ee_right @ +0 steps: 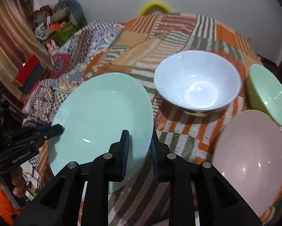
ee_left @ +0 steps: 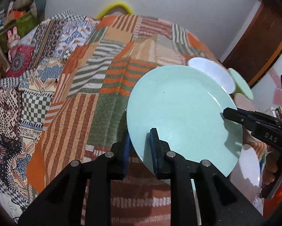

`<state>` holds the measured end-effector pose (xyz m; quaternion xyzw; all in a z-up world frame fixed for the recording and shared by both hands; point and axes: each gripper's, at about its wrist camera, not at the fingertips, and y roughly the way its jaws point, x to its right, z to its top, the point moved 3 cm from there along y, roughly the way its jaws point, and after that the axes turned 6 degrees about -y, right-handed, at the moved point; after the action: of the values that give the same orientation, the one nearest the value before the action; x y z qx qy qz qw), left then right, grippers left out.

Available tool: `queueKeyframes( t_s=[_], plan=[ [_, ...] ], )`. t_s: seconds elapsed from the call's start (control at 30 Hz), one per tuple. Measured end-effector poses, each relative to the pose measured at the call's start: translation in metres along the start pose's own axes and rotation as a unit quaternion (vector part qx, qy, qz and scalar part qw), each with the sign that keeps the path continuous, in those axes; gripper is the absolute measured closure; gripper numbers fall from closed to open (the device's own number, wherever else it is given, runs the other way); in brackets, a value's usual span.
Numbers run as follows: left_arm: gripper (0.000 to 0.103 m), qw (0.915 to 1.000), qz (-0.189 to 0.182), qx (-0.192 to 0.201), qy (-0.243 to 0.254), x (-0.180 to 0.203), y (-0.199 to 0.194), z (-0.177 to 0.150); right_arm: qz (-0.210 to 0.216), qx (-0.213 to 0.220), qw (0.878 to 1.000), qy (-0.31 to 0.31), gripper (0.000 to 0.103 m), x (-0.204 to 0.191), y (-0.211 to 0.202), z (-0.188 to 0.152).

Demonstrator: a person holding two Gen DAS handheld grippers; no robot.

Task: Organize plates and bowls
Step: 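Lift the mint green plate and carry it toward the white plate stack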

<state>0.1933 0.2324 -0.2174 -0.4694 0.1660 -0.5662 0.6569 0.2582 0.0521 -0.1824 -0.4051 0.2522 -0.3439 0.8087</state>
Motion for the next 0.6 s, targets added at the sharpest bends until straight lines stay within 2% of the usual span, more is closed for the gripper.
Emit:
queueKeyframes(
  t_s=[0.27,0.6],
  plan=[
    [0.083,0.9992,-0.019,0.024,0.023,0.032,-0.046,-0.015,0.006,0.041,0.999,0.013,0.083,0.005,-0.050,-0.015],
    [0.083,0.9970,-0.027,0.046,0.056,0.077,-0.091,-0.041,0.008,0.072,0.997,0.029,0.083,0.014,-0.097,-0.048]
  ],
)
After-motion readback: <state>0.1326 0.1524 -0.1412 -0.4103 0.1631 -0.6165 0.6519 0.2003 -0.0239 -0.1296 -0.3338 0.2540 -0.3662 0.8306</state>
